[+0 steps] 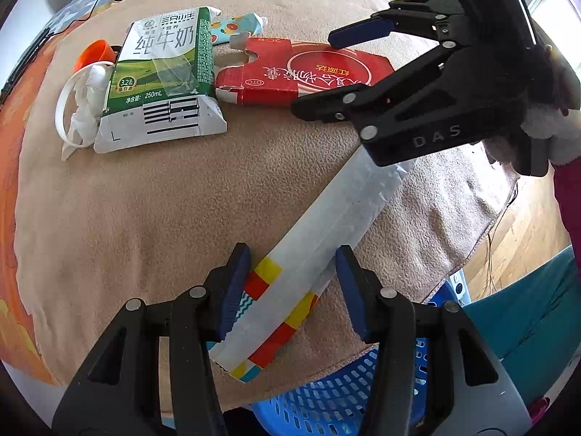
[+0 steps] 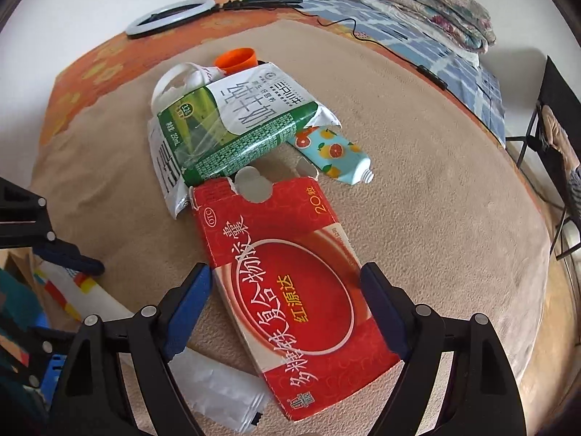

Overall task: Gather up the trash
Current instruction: 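Grasp the white-and-red tube box with the left tool while the right tool grasps the red medicine box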

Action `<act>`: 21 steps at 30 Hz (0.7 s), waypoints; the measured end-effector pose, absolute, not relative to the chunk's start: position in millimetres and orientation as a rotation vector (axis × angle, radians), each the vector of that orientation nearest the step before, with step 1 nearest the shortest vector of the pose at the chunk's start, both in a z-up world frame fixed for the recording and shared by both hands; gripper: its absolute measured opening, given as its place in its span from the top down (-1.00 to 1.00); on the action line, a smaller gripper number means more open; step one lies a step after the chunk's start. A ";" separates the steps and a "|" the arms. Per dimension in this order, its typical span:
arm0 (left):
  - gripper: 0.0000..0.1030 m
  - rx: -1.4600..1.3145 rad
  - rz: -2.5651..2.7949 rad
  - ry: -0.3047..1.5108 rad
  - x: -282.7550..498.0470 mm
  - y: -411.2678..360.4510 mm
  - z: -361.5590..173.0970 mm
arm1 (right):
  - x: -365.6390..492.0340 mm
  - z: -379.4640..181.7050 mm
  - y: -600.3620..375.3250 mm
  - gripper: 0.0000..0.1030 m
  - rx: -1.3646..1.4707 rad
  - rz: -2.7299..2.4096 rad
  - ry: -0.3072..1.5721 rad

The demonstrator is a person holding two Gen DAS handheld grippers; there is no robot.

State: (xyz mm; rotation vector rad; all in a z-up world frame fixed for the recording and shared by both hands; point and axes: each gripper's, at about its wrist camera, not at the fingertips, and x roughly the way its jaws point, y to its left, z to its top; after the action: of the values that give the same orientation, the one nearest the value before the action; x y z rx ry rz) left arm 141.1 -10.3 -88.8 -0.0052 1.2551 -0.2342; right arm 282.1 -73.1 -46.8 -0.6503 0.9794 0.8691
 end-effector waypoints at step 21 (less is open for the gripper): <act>0.68 0.199 -0.220 1.203 157.8 -63.4 -90.6 | 319.0 -50.2 -126.0 -0.60 -0.411 0.672 1.070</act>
State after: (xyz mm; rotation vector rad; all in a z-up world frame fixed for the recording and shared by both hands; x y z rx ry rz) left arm 157.8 -63.4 -90.6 0.1993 1.2027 -0.2204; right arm 319.0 -126.0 -50.2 -0.4109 1.0698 0.6717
